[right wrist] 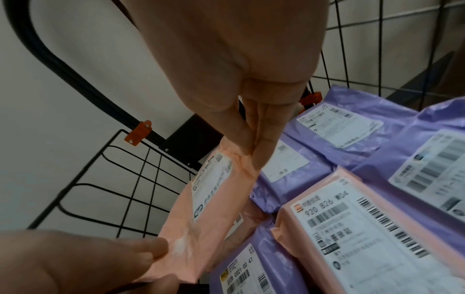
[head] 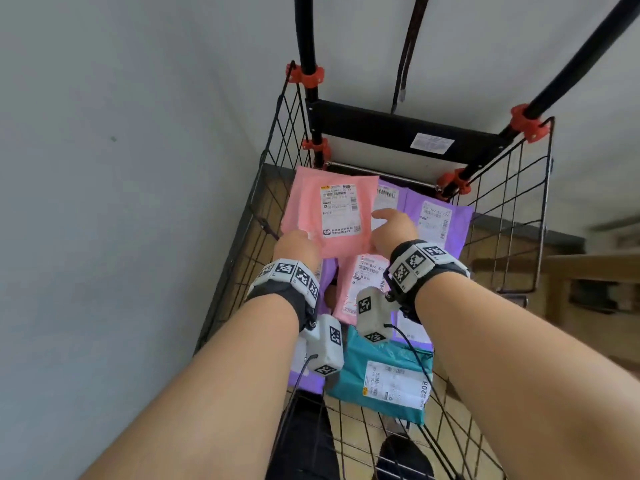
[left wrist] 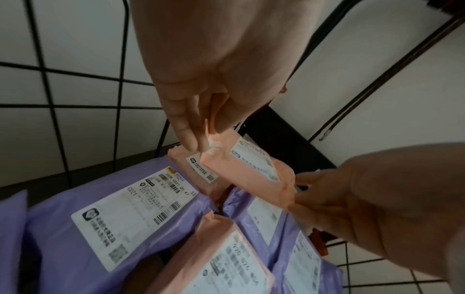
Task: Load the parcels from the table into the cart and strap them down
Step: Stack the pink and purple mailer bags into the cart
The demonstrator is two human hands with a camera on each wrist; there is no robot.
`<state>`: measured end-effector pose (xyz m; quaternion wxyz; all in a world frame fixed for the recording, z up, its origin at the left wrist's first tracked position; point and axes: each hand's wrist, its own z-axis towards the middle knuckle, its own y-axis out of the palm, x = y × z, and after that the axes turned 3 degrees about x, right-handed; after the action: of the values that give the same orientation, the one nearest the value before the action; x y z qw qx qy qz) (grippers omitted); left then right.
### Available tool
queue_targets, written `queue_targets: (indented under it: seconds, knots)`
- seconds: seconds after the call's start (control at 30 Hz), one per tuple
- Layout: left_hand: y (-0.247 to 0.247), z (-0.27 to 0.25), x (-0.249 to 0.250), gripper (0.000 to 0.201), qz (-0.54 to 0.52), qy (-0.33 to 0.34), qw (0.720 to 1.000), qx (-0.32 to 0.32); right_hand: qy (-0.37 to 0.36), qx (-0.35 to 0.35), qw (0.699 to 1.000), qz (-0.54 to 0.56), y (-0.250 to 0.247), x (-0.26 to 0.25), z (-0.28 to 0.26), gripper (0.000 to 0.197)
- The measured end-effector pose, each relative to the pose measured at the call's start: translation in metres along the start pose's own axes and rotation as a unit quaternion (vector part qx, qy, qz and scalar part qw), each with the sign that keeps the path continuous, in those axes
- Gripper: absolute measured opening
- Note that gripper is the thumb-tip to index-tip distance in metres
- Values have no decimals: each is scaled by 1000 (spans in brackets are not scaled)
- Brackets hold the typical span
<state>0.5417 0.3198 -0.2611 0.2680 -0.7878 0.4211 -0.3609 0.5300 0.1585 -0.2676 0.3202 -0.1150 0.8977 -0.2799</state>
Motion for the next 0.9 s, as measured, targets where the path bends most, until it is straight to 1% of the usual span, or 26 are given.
queue_targets:
  seconds: [0.13,0.23,0.33,0.43,0.53,0.63,0.77,0.9]
  knots:
    - [-1,26,-1,38,14,13,999,-26,13,19,999,32,22,-10,23,51]
    - [-2,43,-3,35,5,37,999,-33,25,13,998,49,36,-15,39,51]
    - [0,57,-6,32,-32,5,999,-35,42,0,998,49,49,-19,50,50]
    - [0,59,-13,33,-20,-4,998,-52,33,-20,999,18,61,-22,53,47]
    - [3,55,-20,39,4,12,998,-58,13,-69,997,-40,70,-23,51,41]
    - [5,50,-22,41,-3,14,999,-53,7,-89,993,-83,68,-21,45,41]
    - [4,35,-19,41,8,29,998,-52,6,-70,995,-77,51,-9,34,49]
    - [1,10,-9,41,-26,29,999,-29,-16,-60,994,-88,22,2,15,47]
